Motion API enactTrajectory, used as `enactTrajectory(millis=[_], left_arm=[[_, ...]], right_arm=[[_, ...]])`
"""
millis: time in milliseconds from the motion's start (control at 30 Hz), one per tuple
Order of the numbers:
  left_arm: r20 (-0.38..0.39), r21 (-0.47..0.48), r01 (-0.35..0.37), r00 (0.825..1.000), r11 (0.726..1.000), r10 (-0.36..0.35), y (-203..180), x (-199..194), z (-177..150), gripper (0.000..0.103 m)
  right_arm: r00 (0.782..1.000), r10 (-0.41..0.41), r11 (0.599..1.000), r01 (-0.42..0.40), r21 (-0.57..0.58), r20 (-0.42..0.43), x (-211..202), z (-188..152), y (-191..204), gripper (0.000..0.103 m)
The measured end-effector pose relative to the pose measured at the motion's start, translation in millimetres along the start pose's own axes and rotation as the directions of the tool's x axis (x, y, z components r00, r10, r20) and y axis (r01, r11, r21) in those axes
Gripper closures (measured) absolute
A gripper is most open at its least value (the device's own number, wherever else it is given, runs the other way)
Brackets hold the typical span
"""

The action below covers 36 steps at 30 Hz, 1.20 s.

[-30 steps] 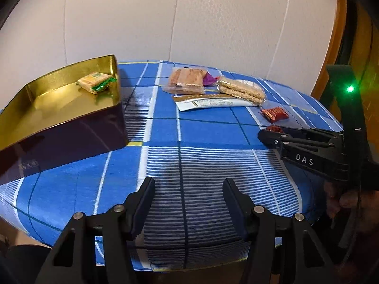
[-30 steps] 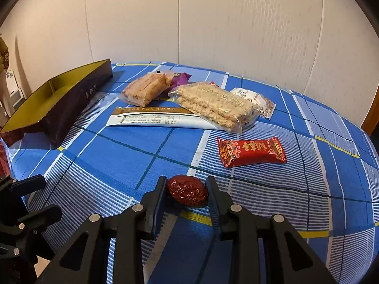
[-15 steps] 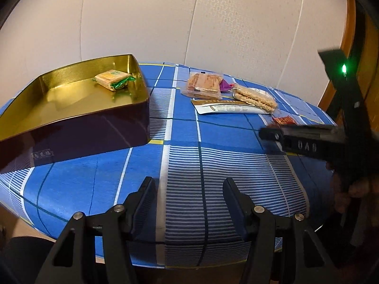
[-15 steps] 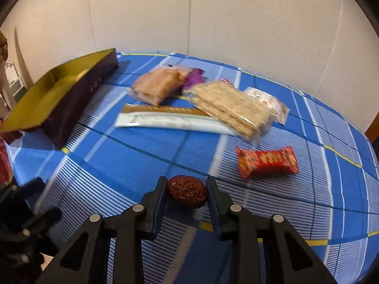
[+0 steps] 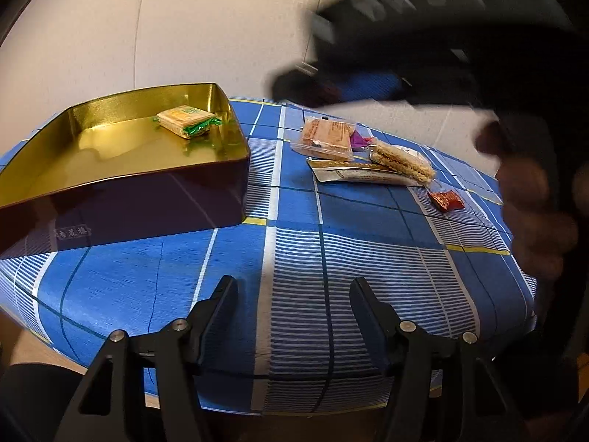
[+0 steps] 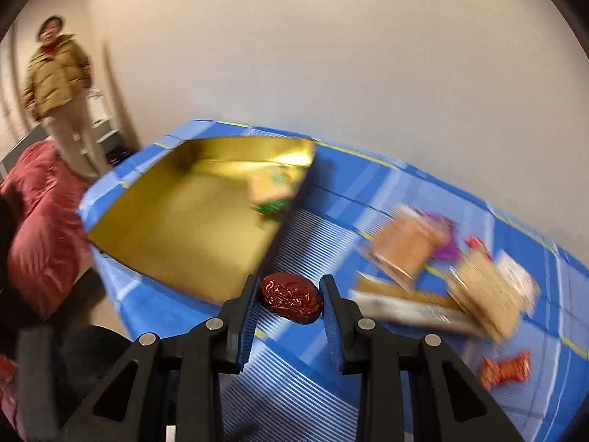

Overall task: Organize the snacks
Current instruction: 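Lower the red date into the gold tin and open the right gripper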

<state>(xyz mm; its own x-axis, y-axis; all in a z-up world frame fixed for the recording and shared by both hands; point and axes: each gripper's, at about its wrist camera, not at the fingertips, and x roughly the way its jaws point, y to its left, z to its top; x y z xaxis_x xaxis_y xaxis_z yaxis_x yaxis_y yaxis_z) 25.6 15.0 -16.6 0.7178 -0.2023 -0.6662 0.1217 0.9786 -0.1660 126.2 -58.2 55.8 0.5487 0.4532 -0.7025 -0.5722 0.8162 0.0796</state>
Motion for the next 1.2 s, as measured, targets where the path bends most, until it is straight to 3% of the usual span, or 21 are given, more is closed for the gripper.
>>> enactTrajectory(millis=[333,633,800,1000,1200], left_arm=[[0.013,-0.061,-0.013,1.000,0.998,0.014,15,-4,1,0.039],[0.020,-0.064,-0.018,1.000,0.998,0.019,15,-5,1,0.038],[0.022,-0.064,-0.020,1.000,0.998,0.022,15,-2,2,0.038],[0.023,-0.060,-0.023,0.999,0.998,0.024,14,1,2,0.038],[0.022,-0.046,-0.038,0.999,0.998,0.039,10,1,1,0.037]], right_arm=[[0.997,0.064,0.993,-0.067,-0.101,-0.031,34,22,39,0.070],[0.994,0.078,0.988,-0.086,-0.125,-0.072,56,21,43,0.070],[0.995,0.071,0.991,-0.078,-0.106,-0.074,63,22,39,0.061],[0.998,0.060,0.998,-0.061,-0.034,-0.016,45,19,26,0.060],[0.999,-0.001,0.997,-0.001,0.073,0.032,14,-3,-8,0.061]])
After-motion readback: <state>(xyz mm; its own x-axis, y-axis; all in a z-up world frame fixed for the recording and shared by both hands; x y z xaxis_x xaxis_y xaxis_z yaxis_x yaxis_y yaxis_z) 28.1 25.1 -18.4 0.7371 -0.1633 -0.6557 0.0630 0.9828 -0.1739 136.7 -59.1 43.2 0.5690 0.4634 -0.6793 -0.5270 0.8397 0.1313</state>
